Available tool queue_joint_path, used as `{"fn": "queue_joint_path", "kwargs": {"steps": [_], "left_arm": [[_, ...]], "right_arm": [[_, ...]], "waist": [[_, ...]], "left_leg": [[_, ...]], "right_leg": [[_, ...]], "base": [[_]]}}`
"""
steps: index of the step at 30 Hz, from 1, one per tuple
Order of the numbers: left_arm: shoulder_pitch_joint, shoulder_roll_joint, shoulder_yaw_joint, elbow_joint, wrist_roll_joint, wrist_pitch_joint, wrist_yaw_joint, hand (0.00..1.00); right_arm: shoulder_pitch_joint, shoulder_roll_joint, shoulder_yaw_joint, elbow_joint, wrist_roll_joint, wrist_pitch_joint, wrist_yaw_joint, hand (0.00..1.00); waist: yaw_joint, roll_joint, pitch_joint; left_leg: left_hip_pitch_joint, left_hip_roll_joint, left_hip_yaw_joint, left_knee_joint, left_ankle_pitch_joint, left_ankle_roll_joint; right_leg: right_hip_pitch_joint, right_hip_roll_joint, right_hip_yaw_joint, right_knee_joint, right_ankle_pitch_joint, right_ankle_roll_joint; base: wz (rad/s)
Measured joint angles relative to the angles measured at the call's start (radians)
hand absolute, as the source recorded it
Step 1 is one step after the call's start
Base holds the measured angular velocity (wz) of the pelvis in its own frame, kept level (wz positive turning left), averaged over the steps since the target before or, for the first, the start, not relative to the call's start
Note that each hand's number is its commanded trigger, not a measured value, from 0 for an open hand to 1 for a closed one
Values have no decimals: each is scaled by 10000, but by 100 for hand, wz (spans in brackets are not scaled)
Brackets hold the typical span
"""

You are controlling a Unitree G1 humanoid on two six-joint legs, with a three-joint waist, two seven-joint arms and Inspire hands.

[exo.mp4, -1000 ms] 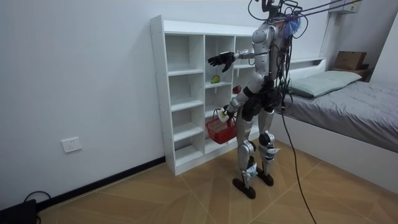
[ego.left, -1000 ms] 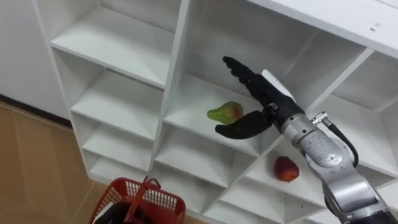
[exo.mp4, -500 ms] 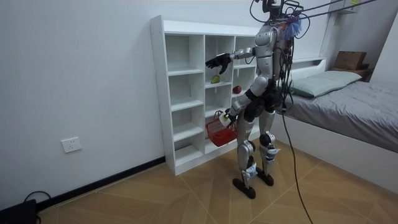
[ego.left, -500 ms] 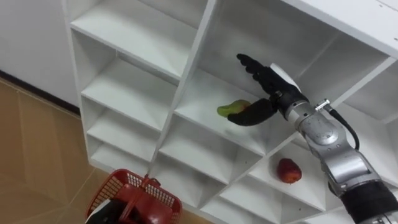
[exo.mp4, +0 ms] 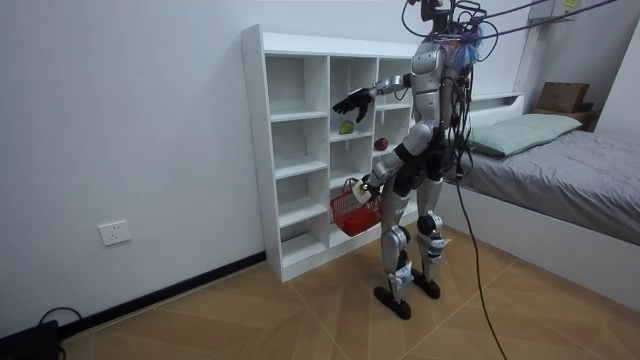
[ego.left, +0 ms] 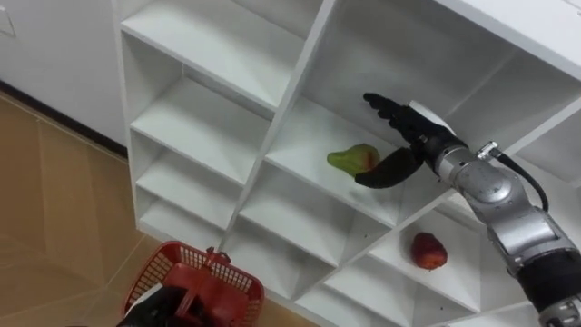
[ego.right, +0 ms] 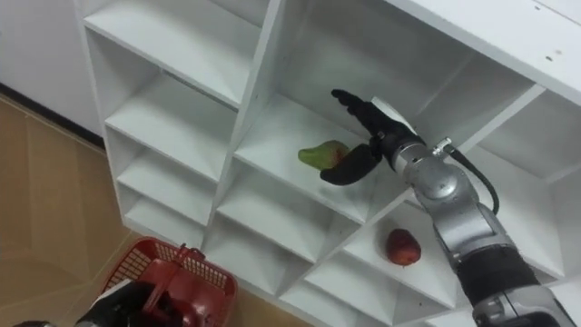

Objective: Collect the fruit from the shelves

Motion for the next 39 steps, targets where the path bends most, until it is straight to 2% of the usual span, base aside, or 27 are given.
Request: {"fn": "queue_joint_path", "kwargs": {"steps": [2, 4, 6, 13, 21, 22, 25, 27, 29, 35, 37, 39], "left_arm": [[4, -1, -47, 0, -13, 11, -51, 100], [3, 0, -137, 0, -13, 13, -129, 100], [0, 5, -197, 0, -45, 12, -190, 100], [-66, -17, -399, 0, -88, 9, -206, 100], [-174, 20, -386, 2, -88, 9, -109, 100], [-183, 20, -401, 3, -91, 9, -71, 100], [-221, -3, -403, 20, -89, 3, 69, 100], [-232, -68, -401, 30, -87, 3, 109, 100], [-250, -217, -529, 44, -89, -1, 118, 100], [-483, -268, -950, 129, -89, -28, 107, 100], [-542, -278, -1033, 126, -90, -29, 111, 100], [-596, -259, -1060, 116, -90, -29, 122, 100]], "right_arm": [[1, 0, 5, 36, -64, -1, 0, 0], [0, -6, 3, 48, -239, -1, 0, 0], [-20, -6, 15, 150, -421, -24, -2, 0], [-240, -7, 424, 822, -1160, -164, -490, 0], [-296, -9, 423, 852, -1277, -181, -1042, 0], [-308, -8, 423, 917, -1305, -231, -1150, 0], [-482, -8, 422, 1183, -1727, -328, -1379, 0], [-681, -8, 418, 1346, -2007, -388, -1548, 0], [-865, -7, 417, 1689, -2067, -453, -1761, 0], [-1006, -5, 416, 1864, -2407, -569, -1937, 0], [-1133, -6, 415, 1939, -2491, -563, -2036, 0], [-1147, -6, 416, 1948, -2498, -556, -2085, 0]], "waist": [[14, 54, -5], [13, 97, -83], [24, 164, -111], [176, 403, -92], [221, 446, -86], [202, 479, -67], [175, 493, -80], [130, 523, -80], [118, 645, -55], [124, 792, -65], [94, 876, -22], [86, 890, -27]], "left_leg": [[-34, -5, -7, 3, 1, 1], [-87, -7, -8, 2, 2, 2], [-116, -10, -5, -22, 7, 1], [-85, 5, 25, -111, 16, -6], [-248, -2, 10, -106, 39, -14], [-277, -14, -34, -90, 39, -14], [-463, -47, -96, -76, 85, -10], [-615, -78, -74, -86, 149, -5], [-684, -150, -73, -123, 222, 46], [-1013, -171, 34, -263, 412, 133], [-1023, -176, 77, -298, 447, 150], [-1029, -175, 96, -337, 469, 152]], "right_leg": [[-40, -2, -11, 8, 0, 0], [-106, -4, -6, 25, 0, 0], [-141, -6, 15, 21, 0, 0], [-167, -1, 61, -12, -1, -1], [-305, -6, 9, -10, 0, -1], [-312, -6, 8, -8, 0, -1], [-460, -15, 6, 4, 0, -1], [-617, -46, 12, 19, 0, -2], [-681, -116, 16, 18, 2, -6], [-1192, -283, 27, 274, 5, 2], [-1246, -321, 24, 321, 10, 10], [-1282, -331, 31, 335, 13, 14]], "base": [[0], [0], [0], [0], [1], [10], [7], [5], [6], [-2], [-4], [-2]]}}
